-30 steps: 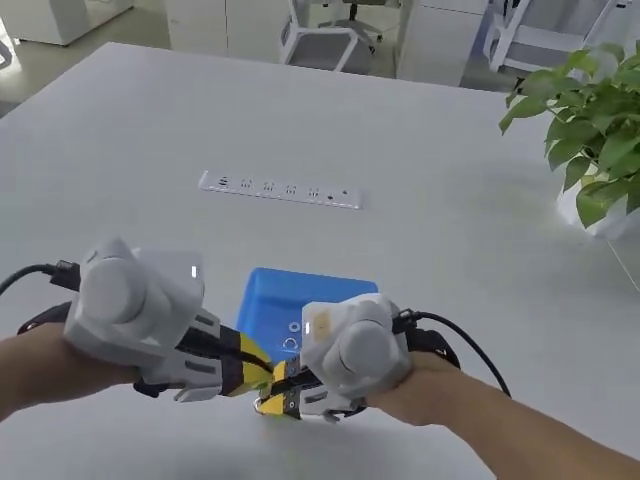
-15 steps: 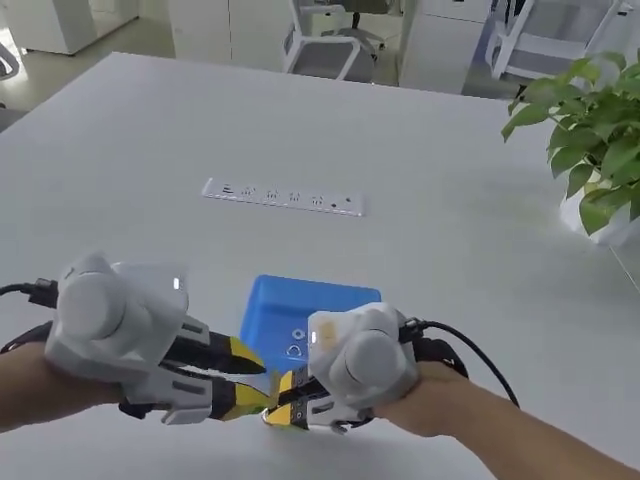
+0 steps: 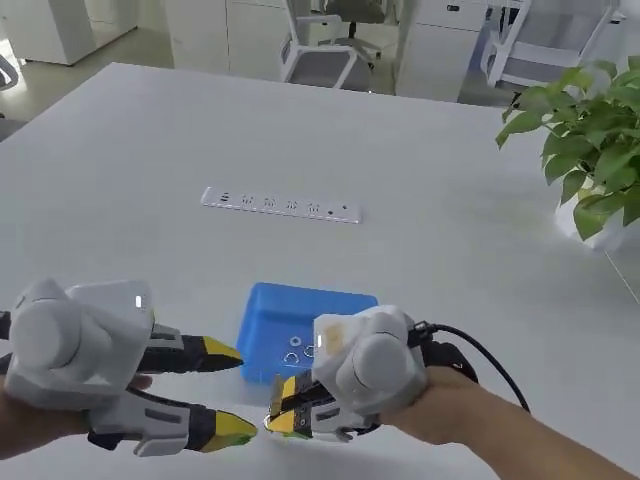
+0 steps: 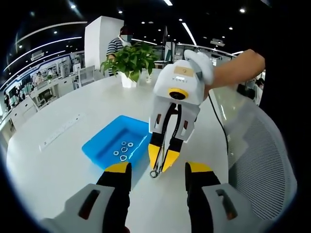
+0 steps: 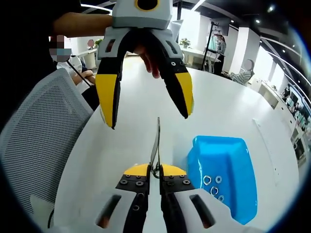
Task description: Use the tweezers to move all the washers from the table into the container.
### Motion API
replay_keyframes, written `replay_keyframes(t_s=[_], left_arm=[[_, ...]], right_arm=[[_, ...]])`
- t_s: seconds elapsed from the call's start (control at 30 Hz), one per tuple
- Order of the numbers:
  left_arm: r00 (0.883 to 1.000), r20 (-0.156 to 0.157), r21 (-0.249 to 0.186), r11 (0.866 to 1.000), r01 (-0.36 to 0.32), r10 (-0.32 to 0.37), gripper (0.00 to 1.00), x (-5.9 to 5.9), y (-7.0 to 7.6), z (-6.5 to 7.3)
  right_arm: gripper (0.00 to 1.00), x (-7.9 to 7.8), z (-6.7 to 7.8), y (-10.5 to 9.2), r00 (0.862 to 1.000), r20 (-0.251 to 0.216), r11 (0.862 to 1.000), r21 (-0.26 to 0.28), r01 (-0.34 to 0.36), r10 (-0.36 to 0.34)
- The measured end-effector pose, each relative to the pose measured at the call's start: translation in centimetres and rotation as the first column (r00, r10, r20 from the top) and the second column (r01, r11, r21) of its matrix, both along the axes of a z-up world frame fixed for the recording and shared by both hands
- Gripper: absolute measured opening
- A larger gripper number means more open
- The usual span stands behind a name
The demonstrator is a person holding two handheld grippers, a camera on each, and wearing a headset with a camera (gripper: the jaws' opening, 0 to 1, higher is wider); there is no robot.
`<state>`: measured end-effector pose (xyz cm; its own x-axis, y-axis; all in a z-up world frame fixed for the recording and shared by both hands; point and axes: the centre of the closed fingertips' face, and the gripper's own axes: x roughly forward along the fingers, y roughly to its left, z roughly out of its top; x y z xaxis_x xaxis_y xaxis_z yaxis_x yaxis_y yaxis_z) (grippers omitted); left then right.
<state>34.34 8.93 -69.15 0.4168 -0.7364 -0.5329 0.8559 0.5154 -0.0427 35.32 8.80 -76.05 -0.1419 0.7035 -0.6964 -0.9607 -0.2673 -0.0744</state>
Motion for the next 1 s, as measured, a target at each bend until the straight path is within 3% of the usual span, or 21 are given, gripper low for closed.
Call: replay_keyframes(t_s=[0.13,0.23,0.67,1.0], left_arm=[[0.999,0.015,-0.014,0.999,-0.041,0.041,0.6,0.1,0.5,0.4],[0.997,0.008,-0.032,0.996,-0.078,0.078,0.68,0.1,1.0,0.6],[0.988,0.011,-0.057,0.987,-0.15,0.151,0.85,-0.2,2.1,0.7],[0.982,0.007,-0.071,0.98,-0.187,0.188,0.92,-0.6,2.7,0.9]], right_arm=[[0.07,-0.2,0.7,-0.1,1.0,0.0,1.0,0.008,-0.002,0.002],[0.07,-0.3,1.2,0.0,1.0,0.002,1.0,0.009,-0.007,0.007],[0.07,-0.2,4.1,0.0,1.0,0.004,1.0,0.011,-0.008,0.008],[0.07,0.2,5.6,-0.2,1.0,0.009,1.0,0.011,-0.007,0.007]])
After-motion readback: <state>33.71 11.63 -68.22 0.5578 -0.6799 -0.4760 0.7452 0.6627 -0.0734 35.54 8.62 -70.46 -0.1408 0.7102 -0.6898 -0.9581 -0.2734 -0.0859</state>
